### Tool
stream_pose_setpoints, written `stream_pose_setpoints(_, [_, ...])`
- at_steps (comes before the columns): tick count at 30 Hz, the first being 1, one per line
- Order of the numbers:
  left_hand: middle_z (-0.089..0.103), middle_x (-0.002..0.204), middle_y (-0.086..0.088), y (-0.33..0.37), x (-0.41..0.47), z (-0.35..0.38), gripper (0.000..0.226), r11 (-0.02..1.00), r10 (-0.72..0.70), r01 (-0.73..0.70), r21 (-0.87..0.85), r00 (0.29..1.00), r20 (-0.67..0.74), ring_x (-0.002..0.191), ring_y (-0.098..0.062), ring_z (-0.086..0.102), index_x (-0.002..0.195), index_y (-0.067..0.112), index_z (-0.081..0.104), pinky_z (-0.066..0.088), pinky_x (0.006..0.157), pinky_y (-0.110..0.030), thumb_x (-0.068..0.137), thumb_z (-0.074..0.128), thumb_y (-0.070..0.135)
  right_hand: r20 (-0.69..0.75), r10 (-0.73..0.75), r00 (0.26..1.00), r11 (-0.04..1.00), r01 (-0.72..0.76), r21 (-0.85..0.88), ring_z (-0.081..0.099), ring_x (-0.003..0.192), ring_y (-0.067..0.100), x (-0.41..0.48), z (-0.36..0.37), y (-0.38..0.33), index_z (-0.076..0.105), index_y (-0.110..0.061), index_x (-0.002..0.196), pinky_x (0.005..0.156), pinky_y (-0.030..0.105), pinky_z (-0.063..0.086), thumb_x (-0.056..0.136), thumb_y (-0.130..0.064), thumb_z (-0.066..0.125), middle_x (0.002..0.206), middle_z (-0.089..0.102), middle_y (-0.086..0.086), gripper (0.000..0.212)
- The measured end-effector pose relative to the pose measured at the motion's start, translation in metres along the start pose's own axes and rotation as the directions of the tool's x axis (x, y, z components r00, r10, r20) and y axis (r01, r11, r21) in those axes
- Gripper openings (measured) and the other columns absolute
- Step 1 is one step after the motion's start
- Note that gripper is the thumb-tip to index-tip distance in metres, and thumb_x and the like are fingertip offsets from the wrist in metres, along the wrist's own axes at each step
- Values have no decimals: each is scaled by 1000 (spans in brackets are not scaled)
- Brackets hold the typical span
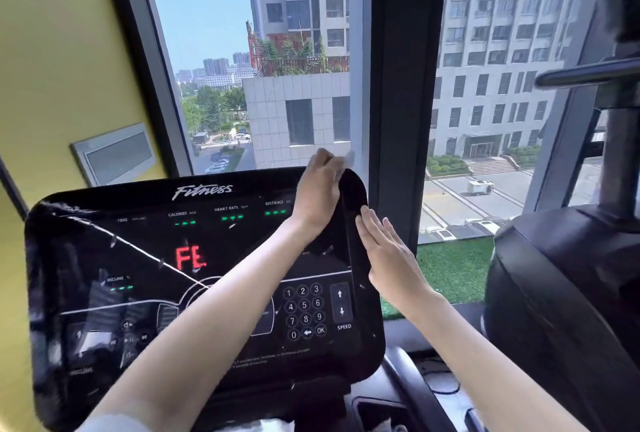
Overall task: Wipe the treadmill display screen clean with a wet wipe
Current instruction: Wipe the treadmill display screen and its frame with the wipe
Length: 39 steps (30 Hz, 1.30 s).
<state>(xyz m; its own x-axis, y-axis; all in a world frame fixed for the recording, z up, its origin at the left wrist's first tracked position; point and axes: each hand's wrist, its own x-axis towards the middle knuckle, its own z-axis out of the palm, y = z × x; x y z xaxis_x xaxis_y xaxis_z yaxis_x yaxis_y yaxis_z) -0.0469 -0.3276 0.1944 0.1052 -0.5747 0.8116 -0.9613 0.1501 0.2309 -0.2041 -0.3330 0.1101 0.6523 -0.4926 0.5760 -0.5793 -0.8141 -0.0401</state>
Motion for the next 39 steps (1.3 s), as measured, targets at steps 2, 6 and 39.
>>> stream_pose_setpoints(2, [49, 85, -2, 7, -11, 4, 16, 995, 90, -91, 43, 996, 19, 76, -15, 46, 101, 7, 65, 47, 62, -28, 89, 56, 0, -16, -4, 1000, 1000, 4, 8, 4, 143, 17, 0, -2, 0, 18, -2, 146, 113, 29, -4, 73, 14, 56, 155, 6, 8, 85])
stream_pose_setpoints(6, [49, 88, -2, 7, -19, 3, 18, 944, 294, -324, 67, 913, 284, 80, -13, 43, 99, 5, 63, 50, 60, -34, 86, 55, -3, -79, 21, 997, 998, -16, 63, 5, 143, 15, -1, -1, -1, 21, -3, 146, 112, 25, -8, 76, 16, 49, 156, 10, 7, 78])
stream_pose_setpoints(39, [50, 86, -6, -2, -34, 4, 16, 991, 133, -127, -40, 968, 214, 73, -21, 53, 100, 5, 67, 49, 65, -37, 90, 55, 1, -24, 127, 992, 991, -128, -39, 60, 98, 36, -45, 34, -5, 47, 7, 130, 97, 48, 45, 56, 15, 68, 105, 62, 18, 77])
